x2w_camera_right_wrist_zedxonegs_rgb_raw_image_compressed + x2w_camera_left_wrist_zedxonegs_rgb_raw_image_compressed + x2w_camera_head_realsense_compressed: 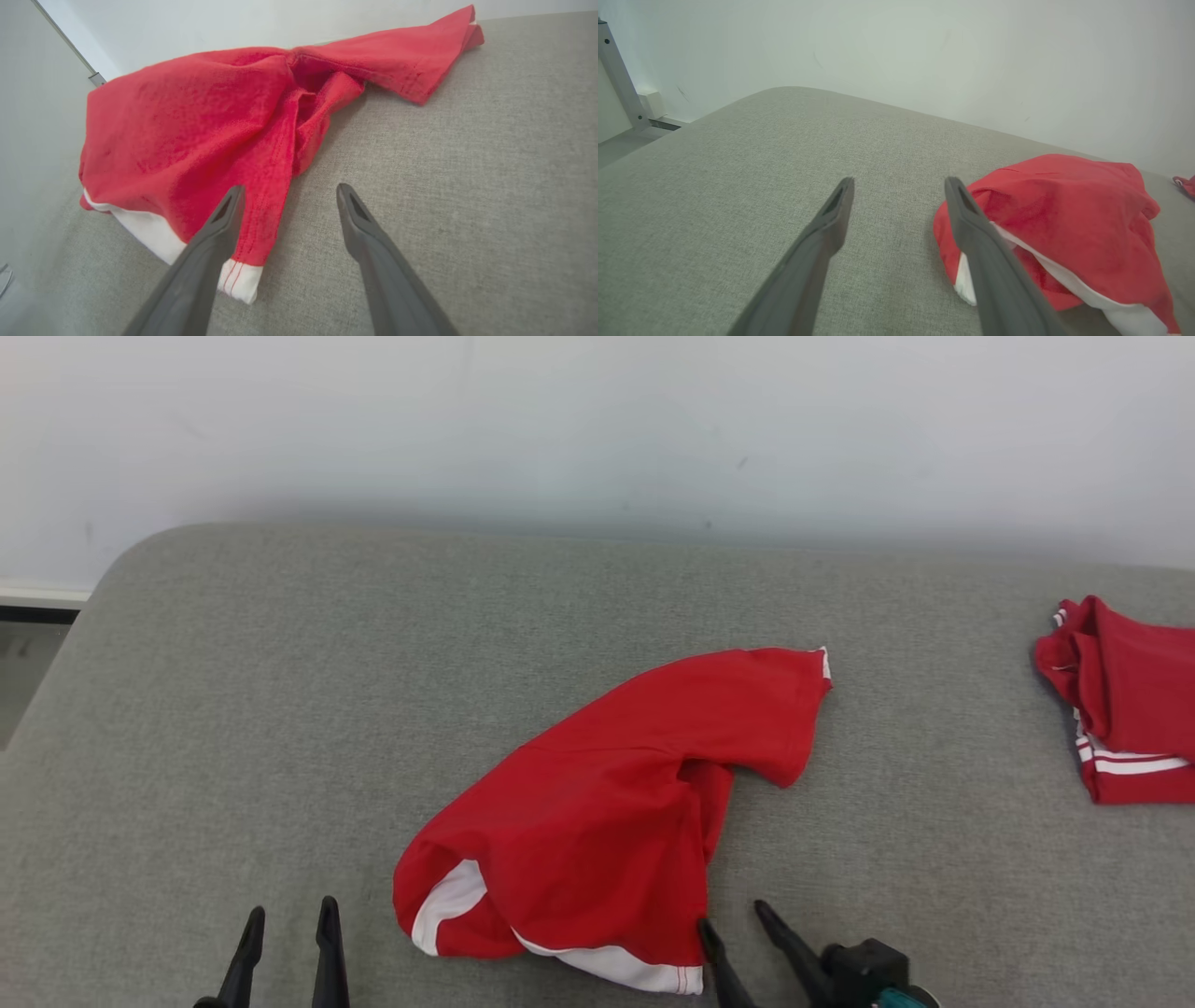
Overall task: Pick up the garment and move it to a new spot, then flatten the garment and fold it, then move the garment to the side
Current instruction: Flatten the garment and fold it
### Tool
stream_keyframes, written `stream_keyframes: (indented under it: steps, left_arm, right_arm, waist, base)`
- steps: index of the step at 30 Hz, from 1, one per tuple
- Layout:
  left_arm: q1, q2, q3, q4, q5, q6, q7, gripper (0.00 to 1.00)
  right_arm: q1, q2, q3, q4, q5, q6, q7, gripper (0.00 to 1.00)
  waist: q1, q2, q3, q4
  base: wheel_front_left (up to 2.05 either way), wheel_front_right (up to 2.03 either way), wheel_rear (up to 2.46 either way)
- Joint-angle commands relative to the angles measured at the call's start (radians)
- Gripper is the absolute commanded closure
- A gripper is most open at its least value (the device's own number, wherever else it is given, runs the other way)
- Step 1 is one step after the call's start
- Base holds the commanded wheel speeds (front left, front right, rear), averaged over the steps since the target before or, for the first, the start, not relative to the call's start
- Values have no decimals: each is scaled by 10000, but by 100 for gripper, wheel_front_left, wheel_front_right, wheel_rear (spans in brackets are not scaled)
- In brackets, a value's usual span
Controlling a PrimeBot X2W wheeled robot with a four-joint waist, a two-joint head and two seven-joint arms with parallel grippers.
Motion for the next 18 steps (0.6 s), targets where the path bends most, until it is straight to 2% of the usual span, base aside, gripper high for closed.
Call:
stream_keyframes:
  steps: [1, 7, 8, 9, 10, 11, 14, 18]
  left_arm:
    - [-107, -36, -17, 30, 79, 15, -27, 0]
    - [-161, -73, -67, 167, 31, 15, -27, 0]
    - [-173, -81, -73, 183, 24, 15, -27, 0]
    - [-175, -87, -71, 195, 14, 15, -27, 0]
    - [-176, -92, -86, 209, 7, 15, -27, 0]
    - [-168, -94, -88, 226, 3, 15, -27, 0]
    - [-110, -103, -91, 247, -2, 15, -27, 0]
    - [48, -112, -30, 295, -44, 15, -27, 0]
  right_arm:
    - [-104, 2, 116, 169, 61, 7, -6, 0]
    - [-728, -1, 877, 1549, 604, 7, -7, 0]
    - [-782, -1, 957, 1777, 735, 7, -4, 16]
    - [-855, 3, 1061, 1940, 850, 7, -3, 41]
    - [-931, 3, 1109, 2059, 948, 7, -1, 73]
    - [-991, 6, 1169, 2152, 1018, 7, -1, 100]
    - [-1121, -3, 1044, 2245, 1097, 7, -6, 100]
    - [-1047, -111, 370, 1820, 864, 7, -6, 100]
  waist:
    - [-1, 0, 23, 107]
    - [-1, 0, 6, 391]
    - [-1, 0, -5, 442]
    - [-1, 0, -16, 476]
    - [-1, 0, -24, 513]
    - [-1, 0, -34, 540]
    - [-1, 0, -63, 563]
    - [-1, 0, -50, 316]
  base:
    - [0, 0, 0]
    - [0, 0, 0]
    - [0, 0, 0]
    - [0, 0, 0]
    - [0, 0, 0]
    - [0, 0, 0]
    - [0, 0, 0]
    - [0, 0, 0]
